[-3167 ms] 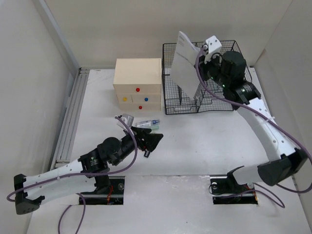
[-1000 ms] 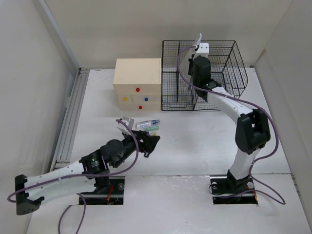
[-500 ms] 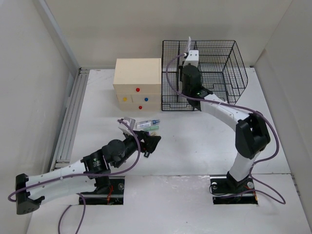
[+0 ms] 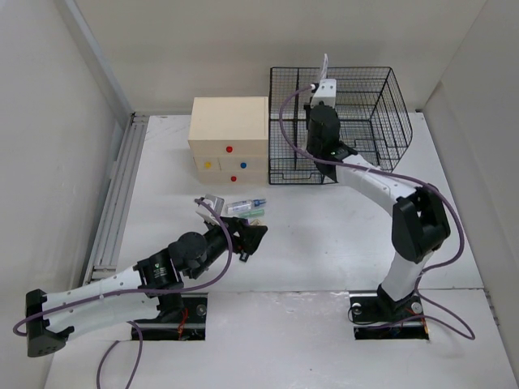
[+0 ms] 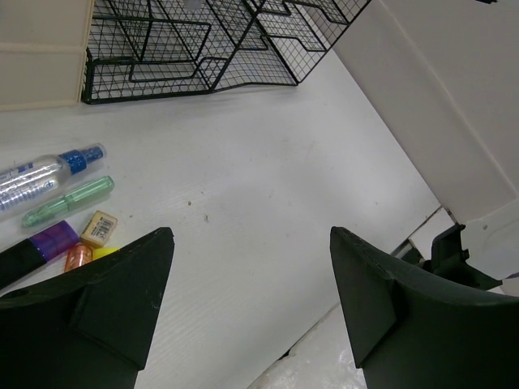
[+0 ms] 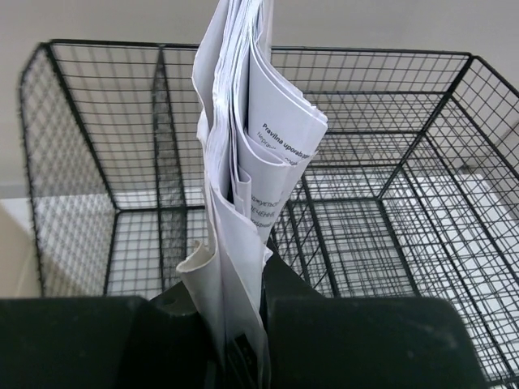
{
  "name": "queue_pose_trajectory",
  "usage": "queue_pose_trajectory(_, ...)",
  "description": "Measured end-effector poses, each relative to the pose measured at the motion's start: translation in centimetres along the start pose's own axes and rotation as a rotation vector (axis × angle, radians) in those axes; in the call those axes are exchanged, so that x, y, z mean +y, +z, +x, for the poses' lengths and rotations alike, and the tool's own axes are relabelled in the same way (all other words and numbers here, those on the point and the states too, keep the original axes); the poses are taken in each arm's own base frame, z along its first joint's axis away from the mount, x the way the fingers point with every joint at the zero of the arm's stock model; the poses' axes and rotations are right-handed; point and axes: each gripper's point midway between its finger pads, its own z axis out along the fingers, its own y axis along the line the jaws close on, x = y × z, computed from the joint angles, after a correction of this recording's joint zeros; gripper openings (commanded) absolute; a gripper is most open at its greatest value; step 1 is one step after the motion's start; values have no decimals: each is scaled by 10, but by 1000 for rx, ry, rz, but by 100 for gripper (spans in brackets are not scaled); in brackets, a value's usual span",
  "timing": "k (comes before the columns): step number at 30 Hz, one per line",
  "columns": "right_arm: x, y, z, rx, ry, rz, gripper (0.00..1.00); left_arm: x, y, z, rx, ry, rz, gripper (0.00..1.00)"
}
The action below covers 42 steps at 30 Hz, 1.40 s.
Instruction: Organize the desk
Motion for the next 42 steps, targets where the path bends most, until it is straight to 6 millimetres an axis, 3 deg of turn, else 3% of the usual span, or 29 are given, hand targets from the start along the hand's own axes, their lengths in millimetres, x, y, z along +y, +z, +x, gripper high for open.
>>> queue_pose_trajectory(5, -5, 21, 21, 23, -24, 23, 0, 0, 0, 0, 0, 0, 0, 75)
queue_pose_trajectory(9, 3, 30, 34, 38, -52, 7, 0, 0, 0, 0, 1, 1, 0, 75)
queue_pose_trajectory(19, 23, 33, 75, 114, -88, -72, 1, 0, 0, 0, 0, 1, 0, 75)
queue_pose_trajectory(20, 23, 32, 77, 121, -87, -74, 8, 0, 0, 0, 0, 1, -1, 75)
queue_pose_trajectory(21, 23, 31, 78, 128, -87, -76, 30, 0, 0, 0, 0, 1, 0, 75)
queue_pose_trajectory(22, 24, 31, 80, 134, -84, -77, 41, 0, 0, 0, 0, 1, -1, 75)
queue_pose_trajectory(24, 24, 27, 83, 145, -82, -88, 57, 0, 0, 0, 0, 1, -1, 75)
queue_pose_trajectory(25, 23, 25, 83, 149, -84, -92, 71, 0, 0, 0, 0, 1, -1, 75)
queue_pose_trajectory(28, 25, 18, 70, 136, -65, -119, 82, 0, 0, 0, 0, 1, 1, 75)
queue_pose_trajectory(36, 11, 2, 12, 50, -16, -116, 83, -4, -7, -11, -33, -21, 27, 75)
queue_pose_trajectory(42, -1, -3, -2, 35, -8, -97, 82, -7, -13, -20, -60, -38, 49, 75)
